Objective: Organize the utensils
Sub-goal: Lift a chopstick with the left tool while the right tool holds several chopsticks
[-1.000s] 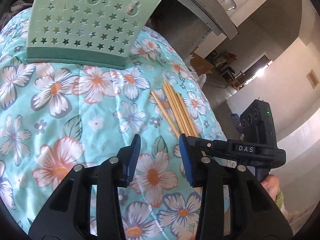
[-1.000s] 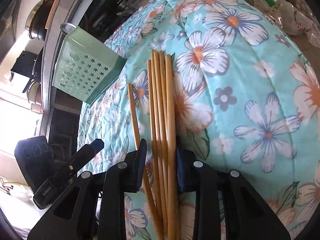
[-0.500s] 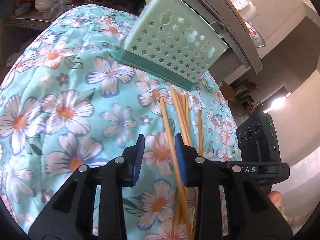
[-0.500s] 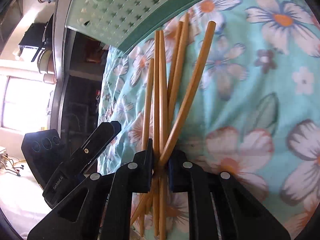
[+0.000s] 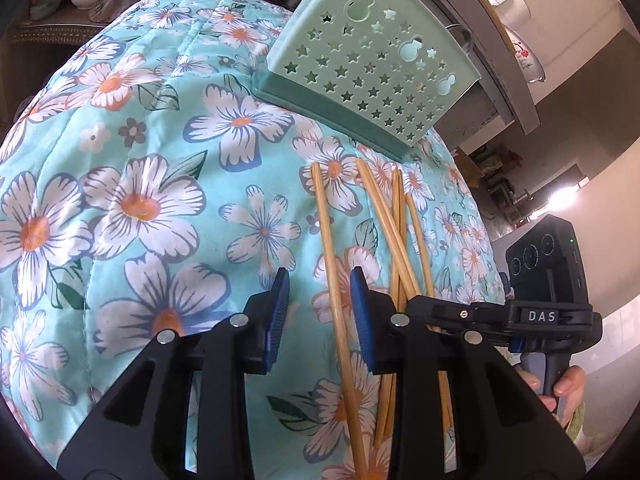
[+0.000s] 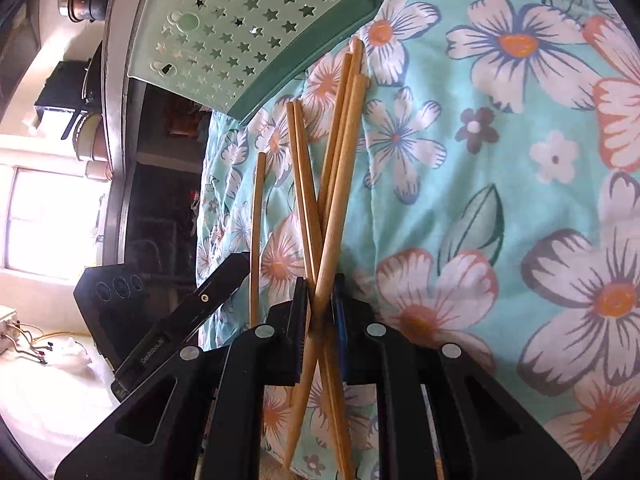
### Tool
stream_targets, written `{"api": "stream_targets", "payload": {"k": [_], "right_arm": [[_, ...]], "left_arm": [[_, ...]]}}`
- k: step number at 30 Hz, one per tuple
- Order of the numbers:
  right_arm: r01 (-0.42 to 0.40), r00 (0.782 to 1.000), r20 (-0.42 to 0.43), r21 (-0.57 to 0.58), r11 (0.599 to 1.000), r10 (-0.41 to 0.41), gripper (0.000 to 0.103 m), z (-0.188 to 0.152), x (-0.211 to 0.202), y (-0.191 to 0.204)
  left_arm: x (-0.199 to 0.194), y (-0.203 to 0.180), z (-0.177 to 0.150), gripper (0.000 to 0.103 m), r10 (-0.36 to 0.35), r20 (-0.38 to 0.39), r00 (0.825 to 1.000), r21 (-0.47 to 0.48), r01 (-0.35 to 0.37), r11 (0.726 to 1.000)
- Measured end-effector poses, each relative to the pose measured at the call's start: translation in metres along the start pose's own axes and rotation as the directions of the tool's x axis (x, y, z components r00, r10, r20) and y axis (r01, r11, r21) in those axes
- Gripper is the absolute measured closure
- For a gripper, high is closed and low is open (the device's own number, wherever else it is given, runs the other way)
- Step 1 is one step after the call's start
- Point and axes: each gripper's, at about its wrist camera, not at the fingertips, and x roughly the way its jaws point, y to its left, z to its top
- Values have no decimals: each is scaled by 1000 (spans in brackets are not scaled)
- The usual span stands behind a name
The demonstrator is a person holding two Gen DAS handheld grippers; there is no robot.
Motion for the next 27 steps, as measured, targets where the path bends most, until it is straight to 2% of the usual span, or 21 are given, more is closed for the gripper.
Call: {"api": "stream_targets", "payload": {"k": [7,11,14,18,22,27], "right_arm": [[-24,997,68,63,998,20,88,6,-27,-22],[-21,996,83,75,997,15,88,8,-36,-35],[-15,996,92,80,997,7,88,10,-34,-39],[1,994,110,65,998,-8,89,12,-34,-44],[15,992,121,44,999,-20,95,10,-42,-45],[53,990,130,-3,999,-52,96,9,-67,-44]], "left_arm": [[11,-13,6,74,58,-33,998,60,-56,997],[18,-24,7,74,127,-31,991,119,-123,985],[23,-36,6,74,195,-17,981,178,-189,966],[31,-45,5,91,288,13,958,253,-282,926],[27,-42,7,98,291,13,957,235,-286,929],[9,-32,8,98,295,28,955,193,-295,936]]}}
